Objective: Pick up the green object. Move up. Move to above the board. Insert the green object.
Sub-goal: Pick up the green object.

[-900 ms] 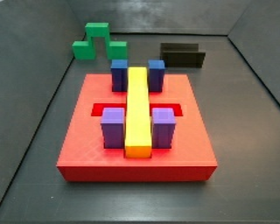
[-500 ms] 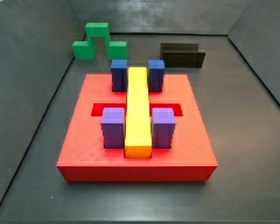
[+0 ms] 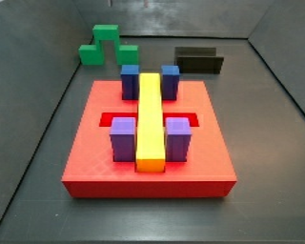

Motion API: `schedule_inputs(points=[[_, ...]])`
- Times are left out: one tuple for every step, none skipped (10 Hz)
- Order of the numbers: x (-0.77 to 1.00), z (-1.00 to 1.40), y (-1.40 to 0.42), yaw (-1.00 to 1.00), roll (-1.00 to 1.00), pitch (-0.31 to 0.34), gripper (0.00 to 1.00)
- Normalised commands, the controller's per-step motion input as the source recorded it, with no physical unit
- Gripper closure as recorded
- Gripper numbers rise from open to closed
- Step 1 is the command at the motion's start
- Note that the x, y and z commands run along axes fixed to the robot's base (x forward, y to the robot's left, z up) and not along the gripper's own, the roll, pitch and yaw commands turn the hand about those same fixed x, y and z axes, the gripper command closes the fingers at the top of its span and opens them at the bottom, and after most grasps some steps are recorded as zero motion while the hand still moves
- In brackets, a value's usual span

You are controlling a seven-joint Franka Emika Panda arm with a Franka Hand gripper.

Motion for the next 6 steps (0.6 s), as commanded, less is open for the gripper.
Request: schedule_inputs(points=[[-0.49, -0.20, -0.03, -0.05, 0.00, -0.170, 0.00], [-0.51, -0.21, -0.03, -0.05, 0.00, -0.181, 0.00], [-0.47, -0.19, 0.00, -0.04, 0.00, -0.181, 0.00], [-0.36, -0.15, 0.00, -0.06, 0.00, -0.124, 0.00], [-0.34, -0.15, 0.00, -0.08, 0.00, -0.060, 0.00], [-0.34, -0.17, 0.01, -0.05, 0.00, -0.047, 0.00]])
